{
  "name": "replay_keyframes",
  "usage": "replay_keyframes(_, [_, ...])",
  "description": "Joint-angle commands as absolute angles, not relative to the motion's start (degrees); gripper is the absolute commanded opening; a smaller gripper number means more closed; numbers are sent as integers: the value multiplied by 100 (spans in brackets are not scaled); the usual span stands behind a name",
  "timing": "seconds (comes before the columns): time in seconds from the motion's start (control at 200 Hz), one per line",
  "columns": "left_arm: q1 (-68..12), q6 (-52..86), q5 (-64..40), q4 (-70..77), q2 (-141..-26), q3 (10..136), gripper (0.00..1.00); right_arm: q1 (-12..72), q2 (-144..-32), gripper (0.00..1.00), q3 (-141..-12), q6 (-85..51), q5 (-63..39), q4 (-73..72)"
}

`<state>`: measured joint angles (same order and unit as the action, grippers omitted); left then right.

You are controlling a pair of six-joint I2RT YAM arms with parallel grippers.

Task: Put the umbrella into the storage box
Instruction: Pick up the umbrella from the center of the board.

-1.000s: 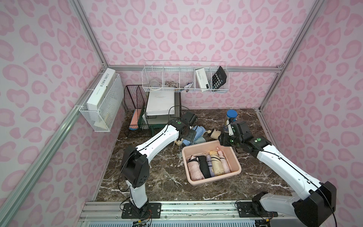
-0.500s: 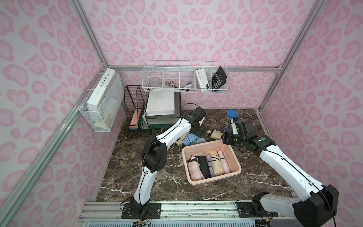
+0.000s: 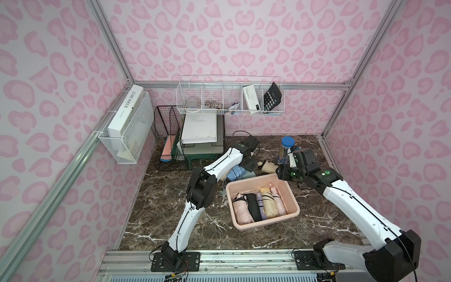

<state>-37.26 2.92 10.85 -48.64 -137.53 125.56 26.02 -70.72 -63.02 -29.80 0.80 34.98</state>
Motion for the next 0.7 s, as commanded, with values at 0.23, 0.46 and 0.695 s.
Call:
replay_keyframes(0.23, [-3762, 249, 1382, -4821, -13955, 12620, 78, 2606, -7097, 65, -6319, -3005, -17, 3437])
replay_keyframes(0.46, [-3795, 186, 1623, -4738, -13949, 12615, 71, 2608, -6994, 65, -6277, -3032, -5, 3432])
replay_keyframes(0.695, [-3963, 187, 2187, -4681, -13751, 12619, 64, 2606, -6899, 65, -6211, -3083, -18, 3389])
